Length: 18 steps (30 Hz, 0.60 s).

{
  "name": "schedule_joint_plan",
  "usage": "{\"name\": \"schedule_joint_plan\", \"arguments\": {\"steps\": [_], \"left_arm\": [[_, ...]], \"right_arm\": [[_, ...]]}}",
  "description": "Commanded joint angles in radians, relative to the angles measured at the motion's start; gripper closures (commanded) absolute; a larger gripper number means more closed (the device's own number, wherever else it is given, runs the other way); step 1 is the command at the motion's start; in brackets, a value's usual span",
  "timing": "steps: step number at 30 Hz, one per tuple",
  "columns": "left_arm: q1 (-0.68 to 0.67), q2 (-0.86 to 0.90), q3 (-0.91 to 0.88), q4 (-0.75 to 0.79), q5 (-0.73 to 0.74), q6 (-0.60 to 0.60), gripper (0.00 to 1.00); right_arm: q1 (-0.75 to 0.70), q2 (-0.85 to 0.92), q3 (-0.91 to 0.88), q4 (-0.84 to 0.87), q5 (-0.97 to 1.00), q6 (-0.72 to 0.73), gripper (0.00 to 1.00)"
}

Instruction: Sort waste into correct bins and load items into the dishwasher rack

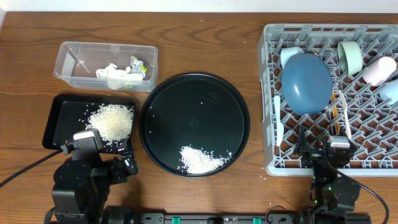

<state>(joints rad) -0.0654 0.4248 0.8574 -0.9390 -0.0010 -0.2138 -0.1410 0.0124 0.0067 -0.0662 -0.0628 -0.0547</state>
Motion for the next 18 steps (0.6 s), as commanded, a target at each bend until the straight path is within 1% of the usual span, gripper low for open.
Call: {"name": "schedule_joint_plan", "arguments": {"steps": [1,13,16,18], "left_arm": [[0.005,-0.001,-0.001,-0.001,-0.011,-0.016,0.02],[0.005,-0.024,-0.006,-0.017,-0.013,-0.010,0.02],[0.005,-0.073,-0.051,-0.004,-0.015,0.012,0.03],[0.006,-0.120,-0.109,0.039,-0.015,0.031,0.02]], "right_arm": [[0.012,-0.008,-0.002,-0.005,0.008,-0.010,0.01],[0.012,-0.008,-0.001,-0.005,0.008,-0.010,0.01],[0.012,-0.008,-0.001,-0.005,0.008,-0.010,0.01],[0.012,-0.008,-0.002,-0.005,0.008,-0.010,0.01]]}}
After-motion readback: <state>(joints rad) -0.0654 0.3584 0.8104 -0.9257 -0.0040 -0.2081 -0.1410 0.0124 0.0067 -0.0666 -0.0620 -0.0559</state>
